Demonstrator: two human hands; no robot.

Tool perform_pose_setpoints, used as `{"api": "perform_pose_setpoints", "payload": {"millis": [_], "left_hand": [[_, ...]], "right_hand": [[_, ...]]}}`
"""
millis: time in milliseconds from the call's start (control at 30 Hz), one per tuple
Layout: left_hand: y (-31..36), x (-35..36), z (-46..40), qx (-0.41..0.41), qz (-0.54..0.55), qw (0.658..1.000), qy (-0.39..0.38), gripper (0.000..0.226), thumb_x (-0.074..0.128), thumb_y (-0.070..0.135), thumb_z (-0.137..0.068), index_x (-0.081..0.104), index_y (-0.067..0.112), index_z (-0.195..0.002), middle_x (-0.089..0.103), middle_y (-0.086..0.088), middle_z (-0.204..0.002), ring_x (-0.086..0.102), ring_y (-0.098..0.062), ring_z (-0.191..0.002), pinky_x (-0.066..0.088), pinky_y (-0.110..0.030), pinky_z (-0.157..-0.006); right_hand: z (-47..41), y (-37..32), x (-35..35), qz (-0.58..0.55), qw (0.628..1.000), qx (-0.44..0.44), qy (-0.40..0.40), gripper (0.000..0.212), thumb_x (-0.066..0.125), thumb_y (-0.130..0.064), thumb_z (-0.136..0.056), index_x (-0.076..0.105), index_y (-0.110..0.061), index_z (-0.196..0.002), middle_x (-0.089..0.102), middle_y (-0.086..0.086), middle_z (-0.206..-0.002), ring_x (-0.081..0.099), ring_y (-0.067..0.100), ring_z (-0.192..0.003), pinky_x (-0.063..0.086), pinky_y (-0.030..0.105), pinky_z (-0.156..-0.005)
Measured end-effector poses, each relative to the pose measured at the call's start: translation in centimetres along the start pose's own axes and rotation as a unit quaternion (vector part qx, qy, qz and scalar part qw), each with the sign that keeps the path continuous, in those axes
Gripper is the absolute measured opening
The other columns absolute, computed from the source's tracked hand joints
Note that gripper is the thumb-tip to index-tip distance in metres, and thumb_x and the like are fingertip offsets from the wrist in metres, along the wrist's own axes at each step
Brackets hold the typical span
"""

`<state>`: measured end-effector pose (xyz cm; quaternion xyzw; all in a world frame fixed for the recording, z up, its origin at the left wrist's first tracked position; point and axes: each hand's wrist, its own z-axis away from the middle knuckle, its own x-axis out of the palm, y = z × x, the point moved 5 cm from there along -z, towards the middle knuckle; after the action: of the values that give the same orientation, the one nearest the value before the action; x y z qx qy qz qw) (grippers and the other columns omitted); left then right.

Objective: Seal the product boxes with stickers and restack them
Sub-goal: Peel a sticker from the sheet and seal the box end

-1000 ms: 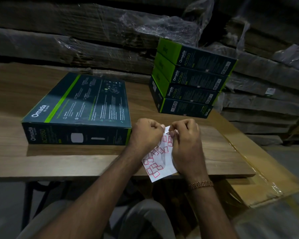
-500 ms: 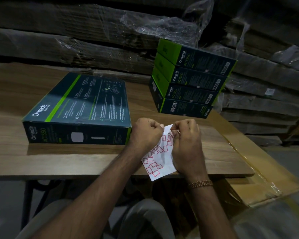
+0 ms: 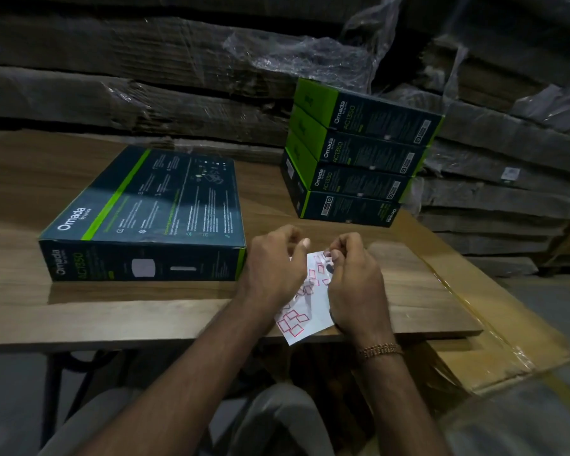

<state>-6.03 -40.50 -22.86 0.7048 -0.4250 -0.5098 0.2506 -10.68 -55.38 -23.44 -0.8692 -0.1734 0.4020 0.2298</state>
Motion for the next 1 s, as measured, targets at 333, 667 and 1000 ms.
{"api": "perform_pose_setpoints", "payload": {"millis": [333, 667, 1000], "left_hand": [[1.1, -8.4, 5.2, 0.334, -0.020, 0.929, 0.159, 0.031, 0.069, -0.007, -0.095, 0.074, 0.001, -0.124, 0.074, -0.008, -0.125, 0.068, -0.021, -0.118, 0.052, -0.030, -0.106], [-6.9, -19.4, 4.5, 0.112, -0.169, 0.962, 0.180, 0.035, 0.061, 0.038, -0.097, 0.065, 0.028, -0.130, 0.071, 0.008, -0.116, 0.062, -0.018, -0.113, 0.025, -0.047, -0.115], [-7.5, -18.7, 4.2, 0.061, -0.119, 0.971, 0.199, 0.036, 0.048, 0.022, -0.098, 0.063, 0.031, -0.129, 0.072, 0.019, -0.110, 0.061, -0.008, -0.118, 0.008, -0.060, -0.125]], "right_hand": [[-0.3, 0.1, -0.1, -0.027, 0.999, 0.025, 0.000, 0.008, 0.051, -0.019, -0.110, 0.051, -0.027, -0.107, 0.062, -0.014, -0.098, 0.061, 0.009, -0.094, 0.056, 0.048, -0.079], [0.1, -3.3, -1.7, -0.099, 0.988, -0.070, 0.091, 0.013, 0.076, -0.006, -0.095, 0.071, -0.016, -0.102, 0.071, -0.006, -0.099, 0.068, 0.003, -0.093, 0.058, 0.022, -0.081], [1.9, -14.0, 1.5, -0.202, 0.972, -0.124, -0.006, 0.020, 0.078, -0.008, -0.095, 0.071, -0.021, -0.108, 0.073, -0.013, -0.088, 0.071, 0.005, -0.085, 0.060, 0.025, -0.073]]}}
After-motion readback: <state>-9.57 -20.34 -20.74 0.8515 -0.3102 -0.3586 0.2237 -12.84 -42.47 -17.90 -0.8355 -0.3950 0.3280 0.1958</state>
